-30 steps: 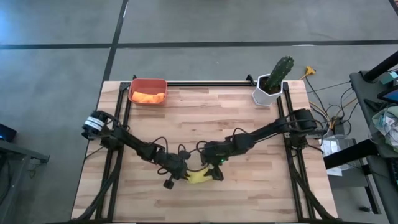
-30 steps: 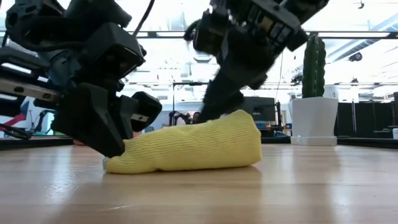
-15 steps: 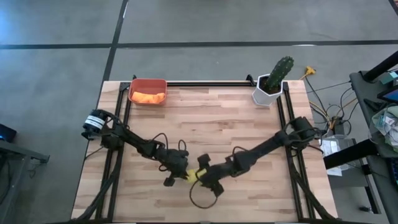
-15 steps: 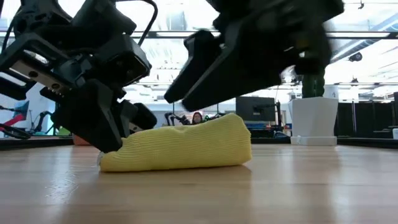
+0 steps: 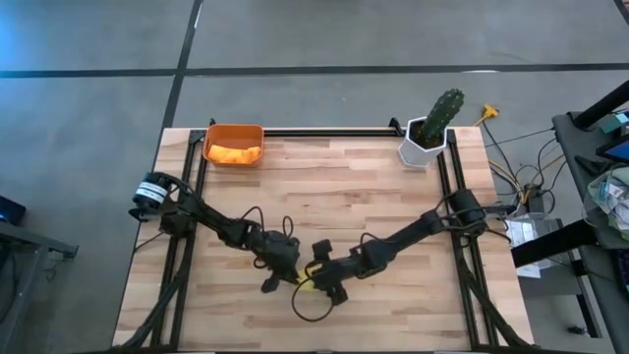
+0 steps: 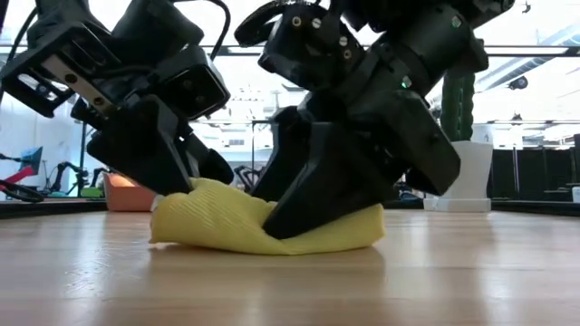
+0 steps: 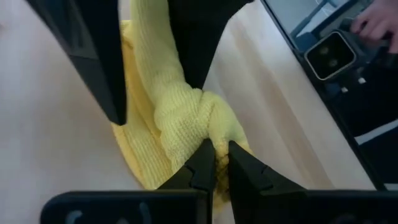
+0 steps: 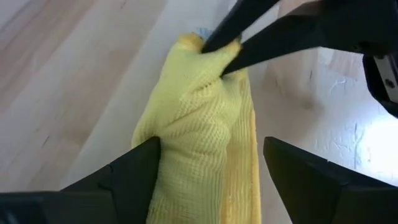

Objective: Roll microfiber towels into tight, uniform cylinder then place into a basket
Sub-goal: Put the rolled yellow towel into the orange bin

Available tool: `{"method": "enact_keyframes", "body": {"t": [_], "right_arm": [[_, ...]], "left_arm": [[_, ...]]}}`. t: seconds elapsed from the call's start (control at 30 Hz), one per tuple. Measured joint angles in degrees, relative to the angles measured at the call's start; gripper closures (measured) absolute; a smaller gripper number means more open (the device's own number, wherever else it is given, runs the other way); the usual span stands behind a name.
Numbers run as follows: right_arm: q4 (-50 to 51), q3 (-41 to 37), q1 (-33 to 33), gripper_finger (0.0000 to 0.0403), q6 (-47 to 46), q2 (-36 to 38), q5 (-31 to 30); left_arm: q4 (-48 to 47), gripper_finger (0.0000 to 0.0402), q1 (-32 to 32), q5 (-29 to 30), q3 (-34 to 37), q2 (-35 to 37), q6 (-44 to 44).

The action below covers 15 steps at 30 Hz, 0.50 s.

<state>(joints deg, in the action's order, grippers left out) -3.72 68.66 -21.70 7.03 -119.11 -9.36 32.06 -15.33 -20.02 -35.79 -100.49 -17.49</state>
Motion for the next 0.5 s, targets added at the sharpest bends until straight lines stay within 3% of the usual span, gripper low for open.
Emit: {"method": "enact_keyframes", "body": {"t": [0.2,0.5], "right_arm": [[-2.5,0.3,1.1,0.0127,-3.0,-1.9,2.0],[-2.8,0.7,4.1,0.0143,-13.3,-4.9,13.9]], "left_arm": [[0.1,0.0391,0.0,-2.7,0.0,0.0,0.2],[0.0,0.0391,0.0,-4.0,0.0,0.0,0.2]]}}
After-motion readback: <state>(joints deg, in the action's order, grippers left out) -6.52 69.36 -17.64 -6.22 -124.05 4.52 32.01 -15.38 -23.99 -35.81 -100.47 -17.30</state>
